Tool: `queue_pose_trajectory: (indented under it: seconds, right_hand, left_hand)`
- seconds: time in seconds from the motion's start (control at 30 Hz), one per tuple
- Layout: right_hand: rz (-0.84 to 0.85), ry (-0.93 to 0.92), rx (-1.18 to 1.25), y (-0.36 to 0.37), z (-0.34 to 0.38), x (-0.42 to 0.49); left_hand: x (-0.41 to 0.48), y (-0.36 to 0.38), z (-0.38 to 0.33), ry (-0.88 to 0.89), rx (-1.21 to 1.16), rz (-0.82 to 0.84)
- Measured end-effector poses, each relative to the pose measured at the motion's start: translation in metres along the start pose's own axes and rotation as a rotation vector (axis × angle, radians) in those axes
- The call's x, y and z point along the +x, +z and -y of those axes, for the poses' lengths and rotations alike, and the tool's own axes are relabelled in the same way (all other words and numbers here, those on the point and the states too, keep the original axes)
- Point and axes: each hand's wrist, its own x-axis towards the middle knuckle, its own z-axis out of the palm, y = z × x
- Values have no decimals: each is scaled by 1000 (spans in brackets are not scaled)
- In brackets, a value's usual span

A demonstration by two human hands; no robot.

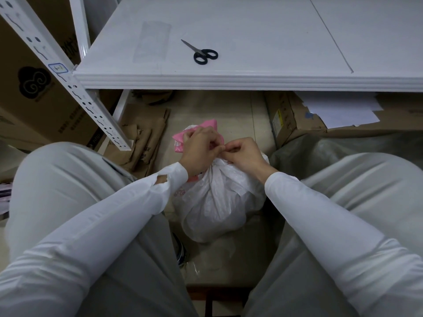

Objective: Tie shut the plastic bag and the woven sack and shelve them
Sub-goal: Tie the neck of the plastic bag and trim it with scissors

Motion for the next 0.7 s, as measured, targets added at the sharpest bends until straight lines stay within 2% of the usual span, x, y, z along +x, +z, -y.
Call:
queue_pose_trajectory:
  seconds: [0.17,0.43,0.57,0.7]
  right_hand:
    - [-54,2,31,6,-4,1]
    - [-79,52,75,4,-3,1]
    - [-82,75,88,3,-1,1]
    - [-76,83,67,3,-2,0]
  left_hand:
    - [1,2,1,-32,10,-20]
    - [3,-6,4,-41,-140,124]
    - [3,-8,7,-21,-55,148]
    - [4,-8,4,-74,-41,160]
